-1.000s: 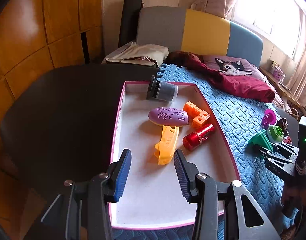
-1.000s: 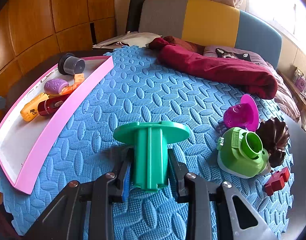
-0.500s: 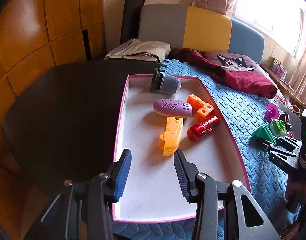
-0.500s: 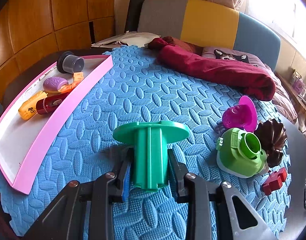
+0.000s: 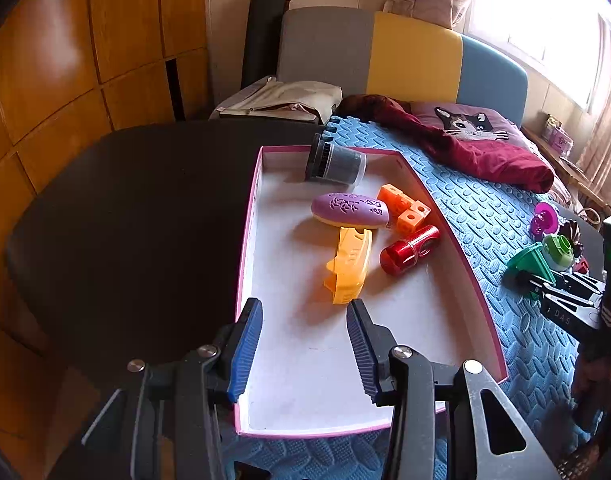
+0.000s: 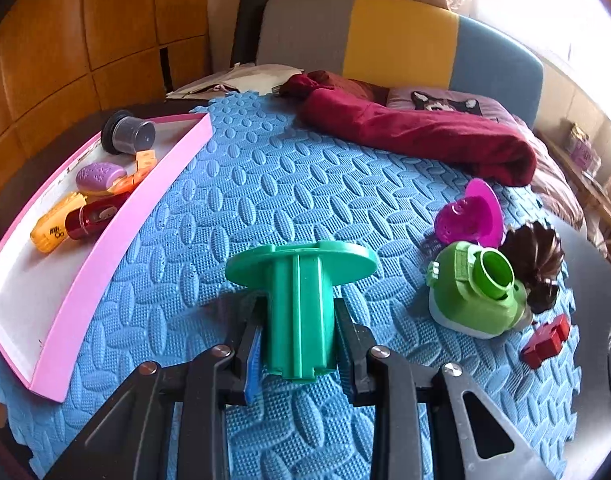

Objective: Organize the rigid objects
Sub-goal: 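Carry the green spool into the tray and open the right gripper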

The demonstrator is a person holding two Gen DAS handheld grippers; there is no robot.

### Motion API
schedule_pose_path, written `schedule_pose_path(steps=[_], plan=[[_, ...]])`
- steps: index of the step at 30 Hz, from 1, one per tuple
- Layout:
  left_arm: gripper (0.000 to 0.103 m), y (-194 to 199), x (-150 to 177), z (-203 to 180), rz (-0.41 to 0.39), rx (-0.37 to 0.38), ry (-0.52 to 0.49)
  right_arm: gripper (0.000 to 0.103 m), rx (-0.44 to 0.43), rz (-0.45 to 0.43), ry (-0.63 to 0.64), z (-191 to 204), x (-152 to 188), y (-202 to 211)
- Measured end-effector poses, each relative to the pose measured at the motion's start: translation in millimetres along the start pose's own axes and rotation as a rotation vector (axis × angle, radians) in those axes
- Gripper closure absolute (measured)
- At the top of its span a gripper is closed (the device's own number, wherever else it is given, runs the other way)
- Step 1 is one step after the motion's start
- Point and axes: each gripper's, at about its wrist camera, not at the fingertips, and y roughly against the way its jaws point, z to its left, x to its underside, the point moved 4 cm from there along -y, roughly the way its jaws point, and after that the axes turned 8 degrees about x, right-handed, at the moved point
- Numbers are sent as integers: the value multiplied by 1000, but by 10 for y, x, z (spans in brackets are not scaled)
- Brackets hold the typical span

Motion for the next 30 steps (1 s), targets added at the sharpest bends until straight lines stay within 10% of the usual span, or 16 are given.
schedule_pose_path(steps=[15, 30], plan=[[59, 30, -1, 12, -14, 8, -2, 73, -143, -19, -107, 205, -99, 461], [60, 131, -90, 297, -51, -17, 64, 73, -333, 3, 318, 1677, -282, 756]])
